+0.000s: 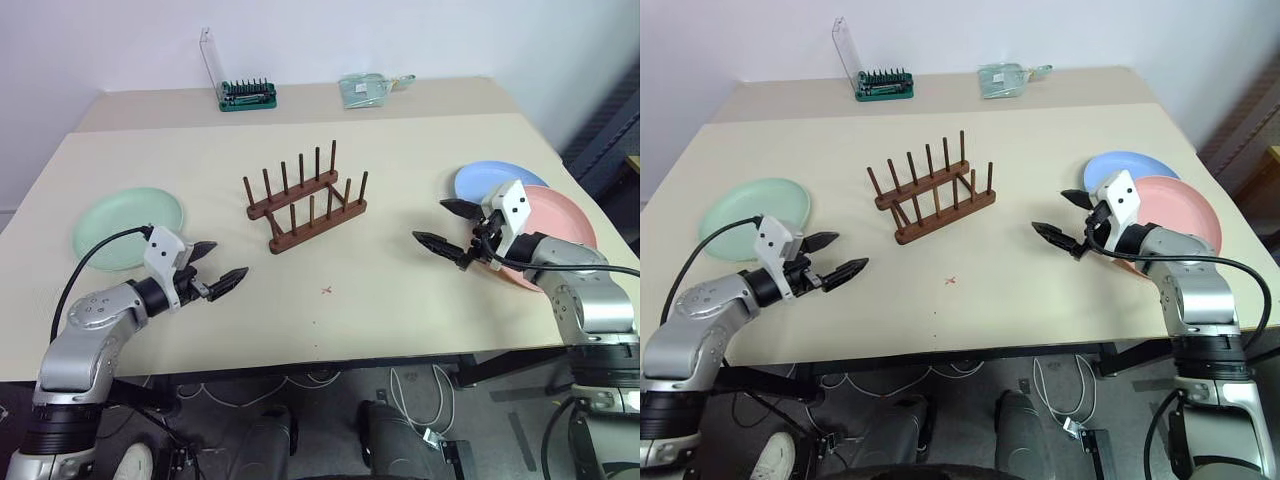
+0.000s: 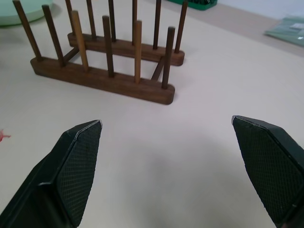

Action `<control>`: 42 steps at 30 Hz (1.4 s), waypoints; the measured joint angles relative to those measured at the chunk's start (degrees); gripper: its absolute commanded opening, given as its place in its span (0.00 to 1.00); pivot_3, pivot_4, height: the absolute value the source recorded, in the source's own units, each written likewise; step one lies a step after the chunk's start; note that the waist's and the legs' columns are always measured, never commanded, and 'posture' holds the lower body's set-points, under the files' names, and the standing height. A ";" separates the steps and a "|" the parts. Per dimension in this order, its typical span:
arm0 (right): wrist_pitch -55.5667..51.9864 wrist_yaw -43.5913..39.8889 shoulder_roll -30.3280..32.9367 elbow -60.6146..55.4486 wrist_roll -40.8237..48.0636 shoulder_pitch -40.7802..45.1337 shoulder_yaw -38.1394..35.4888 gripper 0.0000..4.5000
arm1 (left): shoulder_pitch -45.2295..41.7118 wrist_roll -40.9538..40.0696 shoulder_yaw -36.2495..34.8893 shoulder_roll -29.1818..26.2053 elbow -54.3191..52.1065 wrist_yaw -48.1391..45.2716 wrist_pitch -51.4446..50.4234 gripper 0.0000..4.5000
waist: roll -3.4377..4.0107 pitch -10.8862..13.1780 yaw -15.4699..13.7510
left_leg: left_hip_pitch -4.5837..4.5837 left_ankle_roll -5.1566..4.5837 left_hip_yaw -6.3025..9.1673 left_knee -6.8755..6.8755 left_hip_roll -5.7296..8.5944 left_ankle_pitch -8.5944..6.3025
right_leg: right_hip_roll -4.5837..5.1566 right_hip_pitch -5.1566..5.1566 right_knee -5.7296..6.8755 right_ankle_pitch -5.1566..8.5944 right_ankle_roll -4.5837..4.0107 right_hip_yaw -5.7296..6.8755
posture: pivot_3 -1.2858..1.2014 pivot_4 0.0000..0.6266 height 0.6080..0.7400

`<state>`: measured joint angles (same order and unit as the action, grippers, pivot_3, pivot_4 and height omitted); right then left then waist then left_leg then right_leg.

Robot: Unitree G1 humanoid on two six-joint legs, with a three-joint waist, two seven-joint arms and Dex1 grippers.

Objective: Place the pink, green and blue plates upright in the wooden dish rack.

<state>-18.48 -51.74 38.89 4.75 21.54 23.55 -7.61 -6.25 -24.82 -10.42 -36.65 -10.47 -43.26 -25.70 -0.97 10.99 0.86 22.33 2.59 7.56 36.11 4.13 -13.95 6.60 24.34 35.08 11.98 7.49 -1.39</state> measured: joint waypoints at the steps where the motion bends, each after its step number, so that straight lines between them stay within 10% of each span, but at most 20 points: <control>1: 0.00 -0.13 0.00 0.04 0.00 0.02 0.05 0.99 | 0.19 -0.09 -0.05 0.00 -0.15 0.07 -0.15 1.00 | 0.00 0.00 -0.01 | 0.00 0.00 0.00 0.00 0.00 0.00 | 0.00 0.00 0.00 0.00 0.00 0.00 | 0.52 0.24 1.00; 21: -2.59 1.03 -1.75 -6.36 -0.20 -2.50 2.13 0.99 | 1.30 0.55 6.37 0.00 -2.81 -1.69 -2.27 1.00 | 0.00 0.00 -0.06 | 0.00 0.00 0.00 -0.01 0.00 0.00 | 0.00 0.00 0.00 0.00 0.00 0.00 | 0.52 0.24 1.00; 36: -8.61 8.11 -6.25 -20.42 1.37 -12.56 4.27 0.99 | -21.63 15.09 18.70 10.86 25.64 1.06 10.00 1.00 | 0.04 -0.10 -1.44 | -0.02 0.01 0.02 0.10 0.06 0.00 | 0.01 -0.10 -0.01 -0.01 0.02 0.03 | 0.52 0.24 1.00; 42: -8.95 9.27 -6.59 -20.43 1.37 -12.11 4.53 1.00 | -23.17 15.66 19.06 12.68 29.68 -1.91 13.93 0.47 | 0.06 -0.13 -1.42 | -0.03 0.01 0.03 0.09 0.05 0.00 | 0.01 -0.11 0.00 -0.01 0.02 0.03 | 0.52 0.24 1.00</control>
<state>-27.43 -42.47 32.30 -15.68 22.91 11.44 -3.09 -29.42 -9.16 8.64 -23.97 19.21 -45.18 -11.77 -0.91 10.86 -0.55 22.29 2.60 7.58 36.20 4.18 -13.94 6.61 24.23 35.08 11.97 7.51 -1.36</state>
